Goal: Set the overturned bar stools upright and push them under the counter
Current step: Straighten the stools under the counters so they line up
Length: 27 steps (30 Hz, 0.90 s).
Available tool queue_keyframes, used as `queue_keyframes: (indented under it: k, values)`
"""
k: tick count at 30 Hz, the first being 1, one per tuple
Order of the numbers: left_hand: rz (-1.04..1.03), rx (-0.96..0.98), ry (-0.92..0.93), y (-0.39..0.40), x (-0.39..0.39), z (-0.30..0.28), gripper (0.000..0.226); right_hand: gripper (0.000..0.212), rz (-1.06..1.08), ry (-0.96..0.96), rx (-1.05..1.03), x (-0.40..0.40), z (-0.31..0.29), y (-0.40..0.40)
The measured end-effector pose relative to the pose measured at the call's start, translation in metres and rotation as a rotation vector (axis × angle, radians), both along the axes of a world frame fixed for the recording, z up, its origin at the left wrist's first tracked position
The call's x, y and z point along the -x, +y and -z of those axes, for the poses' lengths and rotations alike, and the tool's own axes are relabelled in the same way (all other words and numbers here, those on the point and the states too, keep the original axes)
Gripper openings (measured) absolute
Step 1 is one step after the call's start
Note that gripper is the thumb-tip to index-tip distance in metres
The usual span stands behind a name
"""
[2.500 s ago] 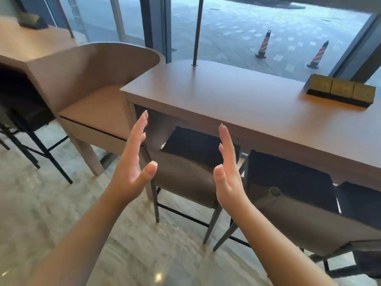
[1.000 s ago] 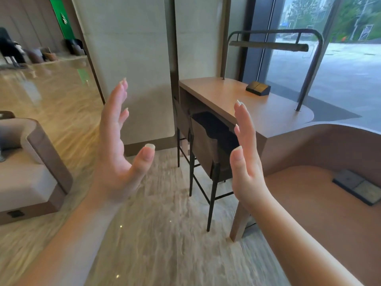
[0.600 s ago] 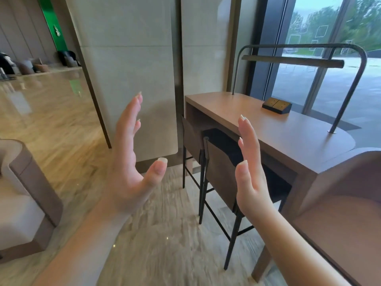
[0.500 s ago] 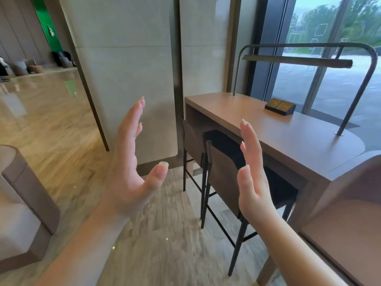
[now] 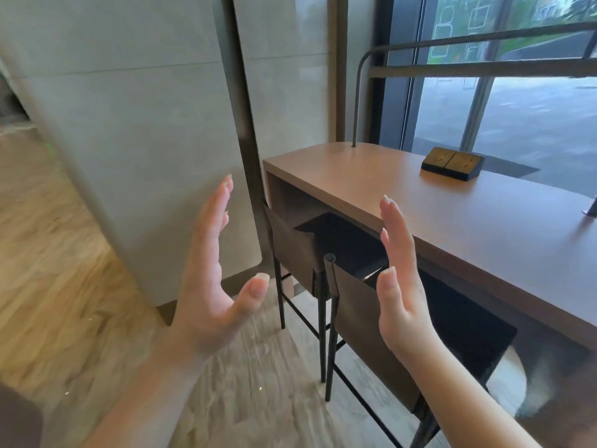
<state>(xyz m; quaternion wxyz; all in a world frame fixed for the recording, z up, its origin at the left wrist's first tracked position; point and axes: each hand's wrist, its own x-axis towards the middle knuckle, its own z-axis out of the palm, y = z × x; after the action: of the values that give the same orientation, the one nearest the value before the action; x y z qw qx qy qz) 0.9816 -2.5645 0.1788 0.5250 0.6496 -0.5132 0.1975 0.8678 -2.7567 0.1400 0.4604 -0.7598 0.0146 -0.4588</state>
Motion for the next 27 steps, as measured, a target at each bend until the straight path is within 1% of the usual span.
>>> queue_keyframes:
  k: [4, 7, 12, 16, 19, 23, 27]
  values:
    - [0.022, -0.012, 0.01, -0.04, -0.07, -0.001, 0.084, 0.073, -0.001, 0.02, -0.035, -0.066, -0.001, -0.03]
    - [0.055, -0.016, 0.037, -0.071, -0.115, -0.002, 0.082, 0.075, 0.023, 0.045, -0.027, -0.101, -0.002, -0.049]
    - [0.177, -0.02, 0.049, -0.115, -0.183, 0.013, 0.082, 0.076, 0.134, 0.06, -0.031, -0.144, 0.006, -0.071]
    - [0.325, -0.041, 0.082, -0.147, -0.241, 0.036, 0.082, 0.075, 0.292, 0.101, -0.063, -0.174, 0.022, -0.076]
    - [0.416, -0.074, 0.087, -0.164, -0.283, 0.055, 0.085, 0.07, 0.427, 0.108, -0.094, -0.2, 0.04, -0.072]
    - [0.579, -0.169, 0.094, -0.173, -0.336, 0.069, 0.087, 0.066, 0.595, 0.14, -0.136, -0.245, 0.059, -0.055]
    - [0.646, -0.257, 0.128, -0.177, -0.376, 0.084, 0.086, 0.067, 0.717, 0.167, -0.188, -0.283, 0.077, -0.031]
